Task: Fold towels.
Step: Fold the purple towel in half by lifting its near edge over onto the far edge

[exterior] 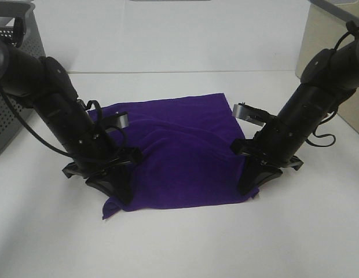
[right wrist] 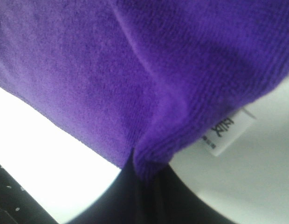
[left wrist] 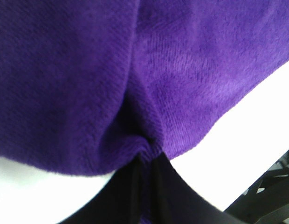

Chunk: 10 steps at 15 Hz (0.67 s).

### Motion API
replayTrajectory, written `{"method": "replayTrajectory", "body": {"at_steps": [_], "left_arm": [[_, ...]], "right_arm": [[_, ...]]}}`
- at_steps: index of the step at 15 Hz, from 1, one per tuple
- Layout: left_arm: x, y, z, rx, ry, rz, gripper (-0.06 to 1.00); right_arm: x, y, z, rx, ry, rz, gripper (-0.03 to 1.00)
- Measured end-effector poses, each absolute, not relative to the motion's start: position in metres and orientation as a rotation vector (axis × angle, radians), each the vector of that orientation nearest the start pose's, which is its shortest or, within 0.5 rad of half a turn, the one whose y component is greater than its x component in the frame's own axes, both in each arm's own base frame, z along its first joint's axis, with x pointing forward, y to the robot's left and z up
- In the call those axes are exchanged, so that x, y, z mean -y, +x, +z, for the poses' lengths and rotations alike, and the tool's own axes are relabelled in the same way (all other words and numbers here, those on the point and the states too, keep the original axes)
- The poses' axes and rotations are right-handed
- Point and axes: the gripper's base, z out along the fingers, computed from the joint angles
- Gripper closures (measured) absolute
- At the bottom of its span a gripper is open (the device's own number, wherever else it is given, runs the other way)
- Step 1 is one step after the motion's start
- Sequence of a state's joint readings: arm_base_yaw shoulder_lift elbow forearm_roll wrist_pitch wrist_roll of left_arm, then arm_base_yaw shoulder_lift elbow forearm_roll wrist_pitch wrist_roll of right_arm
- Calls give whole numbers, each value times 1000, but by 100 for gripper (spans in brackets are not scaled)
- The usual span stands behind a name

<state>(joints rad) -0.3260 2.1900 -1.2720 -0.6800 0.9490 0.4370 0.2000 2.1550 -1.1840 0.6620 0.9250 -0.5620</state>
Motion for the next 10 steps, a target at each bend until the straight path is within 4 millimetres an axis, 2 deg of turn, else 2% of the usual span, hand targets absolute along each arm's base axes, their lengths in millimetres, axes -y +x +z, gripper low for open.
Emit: {"method": "replayTrajectory", "body": {"at_steps": [2,4,5,6,7,10], "left_arm": [[163,340,94,-3147,529,-817,94],[164,345,120,-3080,498,-803,94],[165,349,134,-3038,468,-796,94],[166,353,148,-2995,454,-790,94],[167,359,160,-2952,453,-780,94],[168,376,176,-2859,487,-702,94]], "right_arm": [[-113,341,91,-3088,-468,765,94],[-114,350,120,-2997,-493,747,94],[-115,354,128,-2972,-494,745,94],[-119,368,150,-2904,-491,745,94],[-120,374,158,-2877,-491,742,94],[-126,406,201,-2706,-513,707,94]]}}
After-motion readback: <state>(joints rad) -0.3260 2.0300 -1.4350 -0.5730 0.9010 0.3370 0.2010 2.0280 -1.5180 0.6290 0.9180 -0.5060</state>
